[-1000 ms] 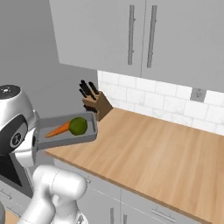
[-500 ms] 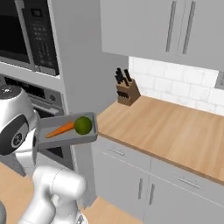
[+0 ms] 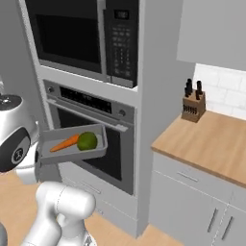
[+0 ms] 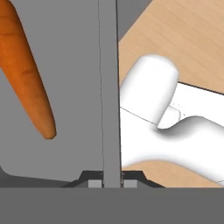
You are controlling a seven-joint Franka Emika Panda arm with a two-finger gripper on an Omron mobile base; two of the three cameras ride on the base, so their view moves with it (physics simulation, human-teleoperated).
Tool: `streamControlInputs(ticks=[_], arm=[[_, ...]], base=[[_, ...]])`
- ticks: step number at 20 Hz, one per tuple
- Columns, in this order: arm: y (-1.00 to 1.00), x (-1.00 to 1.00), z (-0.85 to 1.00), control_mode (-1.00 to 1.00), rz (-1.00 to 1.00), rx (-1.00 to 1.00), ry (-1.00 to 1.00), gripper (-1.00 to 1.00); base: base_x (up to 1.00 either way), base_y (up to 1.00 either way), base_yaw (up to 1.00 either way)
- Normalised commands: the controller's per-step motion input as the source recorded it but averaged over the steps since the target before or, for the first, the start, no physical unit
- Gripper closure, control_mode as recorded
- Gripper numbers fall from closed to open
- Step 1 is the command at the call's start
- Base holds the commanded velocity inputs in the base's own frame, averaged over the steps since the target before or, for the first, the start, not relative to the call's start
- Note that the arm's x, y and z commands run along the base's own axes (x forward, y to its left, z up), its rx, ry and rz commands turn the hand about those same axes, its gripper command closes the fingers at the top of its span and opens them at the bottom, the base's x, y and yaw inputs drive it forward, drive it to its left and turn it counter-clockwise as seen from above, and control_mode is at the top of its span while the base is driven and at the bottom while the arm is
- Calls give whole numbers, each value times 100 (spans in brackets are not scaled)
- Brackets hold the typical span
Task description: Take the meat container that has the chicken drumstick and place it on the second highest rack of the freezer. Then take the vegetable container that has the carrot and lime and place it on the highest rack of the freezer.
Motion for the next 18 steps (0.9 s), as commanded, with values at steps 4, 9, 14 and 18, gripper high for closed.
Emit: streamControlInputs(ticks=[4,9,14,18], arm=[[0,0,0,100,0,0,0,100],[0,0,0,100,0,0,0,100],[0,0,0,100,0,0,0,100],[0,0,0,100,0,0,0,100]], base=[[11,100,5],[18,100,1],[28,100,0],[23,100,0]])
